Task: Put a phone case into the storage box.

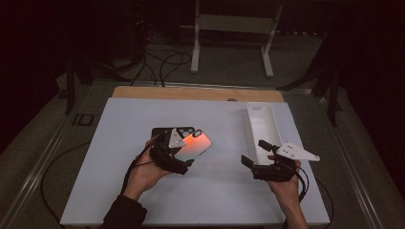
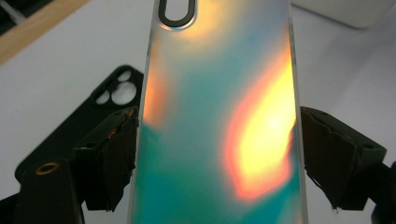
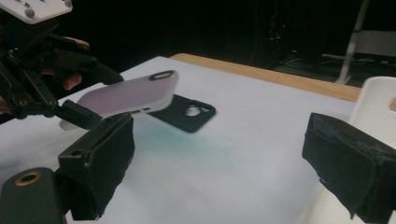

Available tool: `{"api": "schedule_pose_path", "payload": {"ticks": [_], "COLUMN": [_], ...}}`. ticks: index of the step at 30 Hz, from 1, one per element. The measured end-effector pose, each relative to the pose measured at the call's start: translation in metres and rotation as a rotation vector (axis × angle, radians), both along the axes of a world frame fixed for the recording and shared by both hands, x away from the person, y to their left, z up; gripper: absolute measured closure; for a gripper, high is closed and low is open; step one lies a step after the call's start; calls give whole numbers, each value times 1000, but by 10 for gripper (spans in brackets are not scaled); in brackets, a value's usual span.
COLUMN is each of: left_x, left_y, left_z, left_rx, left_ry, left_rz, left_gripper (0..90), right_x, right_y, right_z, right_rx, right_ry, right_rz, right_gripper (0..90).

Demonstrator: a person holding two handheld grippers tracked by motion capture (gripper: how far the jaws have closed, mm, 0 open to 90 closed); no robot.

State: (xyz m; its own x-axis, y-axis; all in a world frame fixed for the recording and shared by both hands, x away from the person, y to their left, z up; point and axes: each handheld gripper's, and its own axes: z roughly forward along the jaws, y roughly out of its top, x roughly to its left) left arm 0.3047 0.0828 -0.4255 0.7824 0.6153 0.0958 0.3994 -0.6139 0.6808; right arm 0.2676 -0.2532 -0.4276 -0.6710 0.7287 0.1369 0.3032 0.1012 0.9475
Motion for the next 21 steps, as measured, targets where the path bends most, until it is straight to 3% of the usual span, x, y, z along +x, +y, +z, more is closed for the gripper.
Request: {"api": "schedule_pose_path", "payload": {"ticks": [7,15,21], "left_x": [-4,-9,-15], "left_y": [-13,-27,-35], "left_z": [11,19,24], "left_rx": [-17,-37,-56], "left_ry": [-37,-85,-111], "left_rz": [-31,-71,-98], "left_gripper": [168,168,168], "right_x": [7,15,19], "right_y": [18,40,51], "right_z": [8,14,13], "right_rx": [25,45,43], "right_ry": [24,87,130], "right_rz": [47,121,144], "right_gripper": [90,92,115]}}
